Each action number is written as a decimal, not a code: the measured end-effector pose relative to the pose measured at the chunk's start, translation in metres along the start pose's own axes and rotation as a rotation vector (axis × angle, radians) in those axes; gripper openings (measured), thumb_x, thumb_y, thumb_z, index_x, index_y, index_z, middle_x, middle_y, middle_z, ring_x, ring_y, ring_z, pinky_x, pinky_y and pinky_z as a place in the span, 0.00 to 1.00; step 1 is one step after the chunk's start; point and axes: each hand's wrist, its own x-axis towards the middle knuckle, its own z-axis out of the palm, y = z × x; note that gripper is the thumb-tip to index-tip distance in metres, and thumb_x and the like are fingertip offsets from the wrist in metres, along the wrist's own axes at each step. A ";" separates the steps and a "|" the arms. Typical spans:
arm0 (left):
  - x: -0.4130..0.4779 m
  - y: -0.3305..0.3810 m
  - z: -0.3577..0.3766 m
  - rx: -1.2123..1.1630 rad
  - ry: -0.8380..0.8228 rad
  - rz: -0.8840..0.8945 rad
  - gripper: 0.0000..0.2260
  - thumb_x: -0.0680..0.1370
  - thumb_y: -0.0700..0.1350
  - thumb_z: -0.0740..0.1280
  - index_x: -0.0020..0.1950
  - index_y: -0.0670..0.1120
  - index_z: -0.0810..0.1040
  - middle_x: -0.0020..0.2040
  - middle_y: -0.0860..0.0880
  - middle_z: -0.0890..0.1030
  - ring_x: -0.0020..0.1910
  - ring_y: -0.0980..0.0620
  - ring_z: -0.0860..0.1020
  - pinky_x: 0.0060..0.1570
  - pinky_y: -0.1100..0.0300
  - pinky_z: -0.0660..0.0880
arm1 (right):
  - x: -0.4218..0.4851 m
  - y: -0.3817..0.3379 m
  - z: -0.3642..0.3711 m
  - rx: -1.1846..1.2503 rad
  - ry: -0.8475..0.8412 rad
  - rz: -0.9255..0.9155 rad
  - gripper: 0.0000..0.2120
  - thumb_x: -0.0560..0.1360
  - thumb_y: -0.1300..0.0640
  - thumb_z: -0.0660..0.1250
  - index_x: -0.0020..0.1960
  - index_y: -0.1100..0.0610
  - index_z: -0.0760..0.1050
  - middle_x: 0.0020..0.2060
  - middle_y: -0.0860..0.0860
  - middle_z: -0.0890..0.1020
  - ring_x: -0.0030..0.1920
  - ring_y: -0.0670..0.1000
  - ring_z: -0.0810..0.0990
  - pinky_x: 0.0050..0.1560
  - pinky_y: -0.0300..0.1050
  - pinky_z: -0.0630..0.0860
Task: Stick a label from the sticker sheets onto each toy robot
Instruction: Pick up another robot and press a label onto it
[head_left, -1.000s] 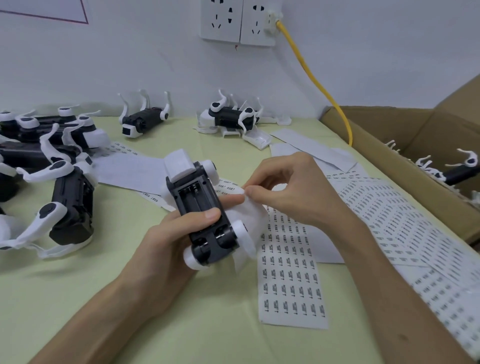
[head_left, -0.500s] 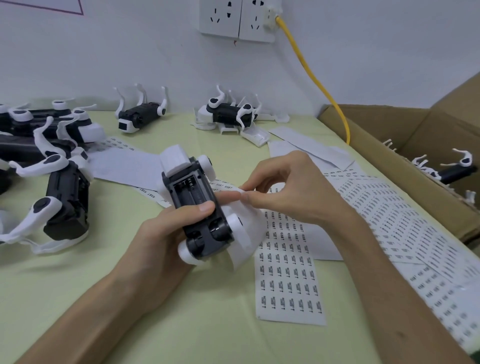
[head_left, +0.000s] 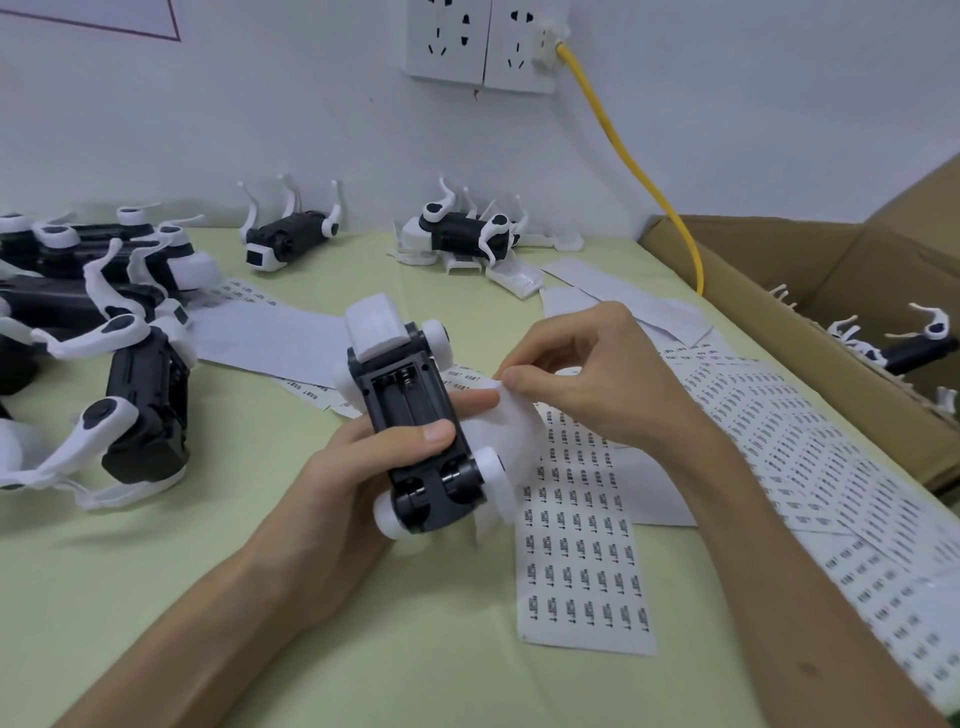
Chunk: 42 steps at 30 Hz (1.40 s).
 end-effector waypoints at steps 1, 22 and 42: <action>0.000 0.000 0.000 0.002 0.000 -0.003 0.24 0.66 0.52 0.72 0.60 0.47 0.86 0.60 0.42 0.85 0.57 0.45 0.85 0.49 0.61 0.81 | 0.000 0.000 0.000 0.005 0.001 0.008 0.09 0.71 0.67 0.74 0.39 0.55 0.86 0.34 0.49 0.86 0.37 0.48 0.85 0.46 0.51 0.83; 0.003 0.001 0.007 -0.074 0.113 -0.038 0.20 0.72 0.51 0.69 0.60 0.43 0.85 0.55 0.43 0.86 0.48 0.50 0.85 0.40 0.63 0.80 | 0.004 0.008 -0.006 0.472 -0.160 0.372 0.06 0.76 0.60 0.73 0.43 0.54 0.87 0.42 0.52 0.87 0.42 0.49 0.85 0.44 0.38 0.80; 0.001 0.004 -0.007 -0.425 0.005 0.008 0.23 0.79 0.56 0.65 0.67 0.43 0.82 0.69 0.32 0.78 0.55 0.40 0.84 0.55 0.51 0.82 | 0.003 0.003 0.010 0.007 0.152 -0.105 0.03 0.71 0.60 0.79 0.40 0.57 0.86 0.34 0.49 0.85 0.35 0.50 0.80 0.40 0.42 0.78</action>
